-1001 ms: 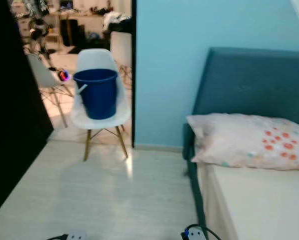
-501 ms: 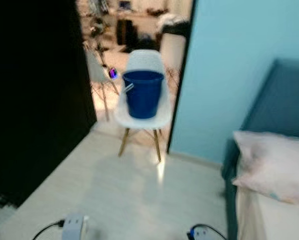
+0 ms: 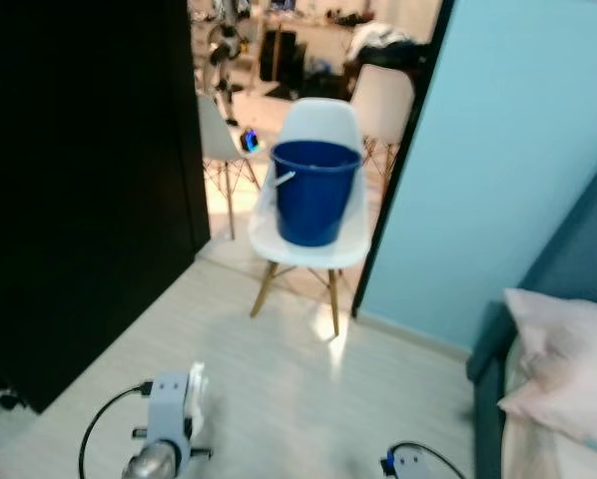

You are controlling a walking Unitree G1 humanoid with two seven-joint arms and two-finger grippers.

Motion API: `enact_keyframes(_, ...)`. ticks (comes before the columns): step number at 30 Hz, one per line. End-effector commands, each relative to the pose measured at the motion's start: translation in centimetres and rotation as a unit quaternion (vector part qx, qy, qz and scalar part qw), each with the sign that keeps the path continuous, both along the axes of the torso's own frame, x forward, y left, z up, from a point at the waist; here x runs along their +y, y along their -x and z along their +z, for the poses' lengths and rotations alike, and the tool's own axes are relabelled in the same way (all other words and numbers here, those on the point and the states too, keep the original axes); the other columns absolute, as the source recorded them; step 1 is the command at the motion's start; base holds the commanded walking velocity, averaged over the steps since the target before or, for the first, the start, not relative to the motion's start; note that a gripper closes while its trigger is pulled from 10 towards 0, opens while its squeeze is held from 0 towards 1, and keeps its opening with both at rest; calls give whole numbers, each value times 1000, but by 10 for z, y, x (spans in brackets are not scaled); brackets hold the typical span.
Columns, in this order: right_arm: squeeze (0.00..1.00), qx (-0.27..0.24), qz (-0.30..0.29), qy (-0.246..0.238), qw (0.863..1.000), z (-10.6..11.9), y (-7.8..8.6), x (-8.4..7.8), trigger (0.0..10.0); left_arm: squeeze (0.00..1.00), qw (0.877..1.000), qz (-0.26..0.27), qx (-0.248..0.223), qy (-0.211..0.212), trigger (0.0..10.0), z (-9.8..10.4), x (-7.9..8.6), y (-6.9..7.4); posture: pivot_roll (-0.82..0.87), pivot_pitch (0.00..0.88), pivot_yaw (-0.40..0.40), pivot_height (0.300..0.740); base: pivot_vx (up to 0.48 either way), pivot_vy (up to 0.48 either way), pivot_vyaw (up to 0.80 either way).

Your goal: Clean up the room

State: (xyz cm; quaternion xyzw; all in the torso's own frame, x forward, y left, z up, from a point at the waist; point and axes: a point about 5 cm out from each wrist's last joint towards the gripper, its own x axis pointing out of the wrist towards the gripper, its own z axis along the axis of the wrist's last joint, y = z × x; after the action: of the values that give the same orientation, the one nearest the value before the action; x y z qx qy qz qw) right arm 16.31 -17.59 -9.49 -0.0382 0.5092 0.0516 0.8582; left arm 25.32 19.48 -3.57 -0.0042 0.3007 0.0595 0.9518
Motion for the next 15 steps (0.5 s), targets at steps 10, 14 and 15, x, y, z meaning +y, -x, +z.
enact_keyframes(10,0,6,-2,6,1000,-1,3,-1,10000,0,986,-12,-167,14,10000,66,-6,-63,-20,0,-59,740,480,0,160)
enact_keyframes(14,0,8,-5,9,1000,-1,3,-2,10000,0,980,-23,-198,15,10000,79,-10,-72,-20,0,-60,740,480,0,0)
enact_keyframes(15,0,8,-5,9,1000,-1,3,-2,10000,0,980,-23,-198,15,10000,79,-10,-72,-20,0,-60,740,480,0,0)
